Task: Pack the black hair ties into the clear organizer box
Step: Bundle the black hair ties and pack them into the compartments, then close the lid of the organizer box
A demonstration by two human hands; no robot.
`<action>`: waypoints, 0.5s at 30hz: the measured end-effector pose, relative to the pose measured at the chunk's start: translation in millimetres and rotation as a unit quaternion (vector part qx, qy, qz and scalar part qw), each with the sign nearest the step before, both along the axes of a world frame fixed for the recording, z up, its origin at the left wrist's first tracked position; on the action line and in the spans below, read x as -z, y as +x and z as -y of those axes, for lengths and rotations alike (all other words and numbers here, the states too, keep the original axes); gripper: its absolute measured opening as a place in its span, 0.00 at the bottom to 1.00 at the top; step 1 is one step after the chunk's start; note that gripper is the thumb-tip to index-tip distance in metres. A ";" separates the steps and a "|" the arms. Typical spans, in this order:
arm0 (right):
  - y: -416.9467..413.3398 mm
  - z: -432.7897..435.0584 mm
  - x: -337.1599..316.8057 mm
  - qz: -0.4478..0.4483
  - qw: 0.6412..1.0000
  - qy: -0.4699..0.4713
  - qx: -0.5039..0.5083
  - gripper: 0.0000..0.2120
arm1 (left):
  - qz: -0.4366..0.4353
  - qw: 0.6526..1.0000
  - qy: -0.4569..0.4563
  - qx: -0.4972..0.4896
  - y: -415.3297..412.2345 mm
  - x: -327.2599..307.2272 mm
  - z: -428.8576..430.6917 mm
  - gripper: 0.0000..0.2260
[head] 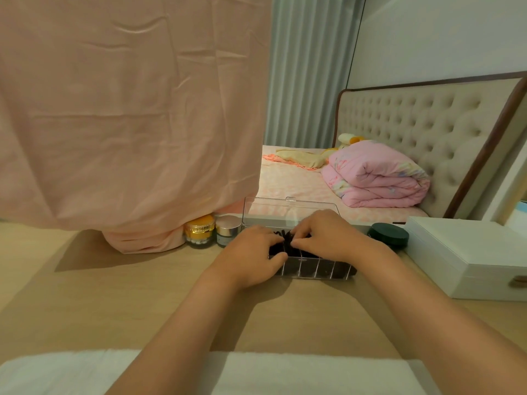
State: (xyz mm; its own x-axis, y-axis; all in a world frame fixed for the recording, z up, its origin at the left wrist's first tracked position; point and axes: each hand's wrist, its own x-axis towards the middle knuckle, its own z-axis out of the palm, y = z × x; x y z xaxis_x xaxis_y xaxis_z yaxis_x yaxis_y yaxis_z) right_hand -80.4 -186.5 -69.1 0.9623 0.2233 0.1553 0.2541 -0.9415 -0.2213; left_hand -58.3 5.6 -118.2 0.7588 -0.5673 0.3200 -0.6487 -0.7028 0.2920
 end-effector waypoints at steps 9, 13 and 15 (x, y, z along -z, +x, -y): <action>-13.4 1.1 26.1 0.063 0.994 -0.073 -0.044 0.24 | 0.016 1.000 0.022 -0.001 -2.8 -9.2 -2.3 0.20; -13.9 -0.3 35.4 0.079 0.982 -0.159 -0.061 0.31 | -0.039 0.997 -0.066 -0.006 -4.8 -17.4 -6.4 0.21; -8.1 0.8 32.7 0.063 0.989 -0.126 -0.046 0.32 | -0.048 0.996 -0.080 -0.014 -4.0 -21.7 -8.8 0.21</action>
State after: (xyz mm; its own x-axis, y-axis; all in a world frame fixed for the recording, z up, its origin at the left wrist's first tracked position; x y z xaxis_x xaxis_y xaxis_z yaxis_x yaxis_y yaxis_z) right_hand -88.5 -187.3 -101.8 0.9125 0.3558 0.2017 0.3516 -0.9344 0.0572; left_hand -62.3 14.4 -96.5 0.8047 -0.4934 0.3303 -0.5937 -0.6595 0.4611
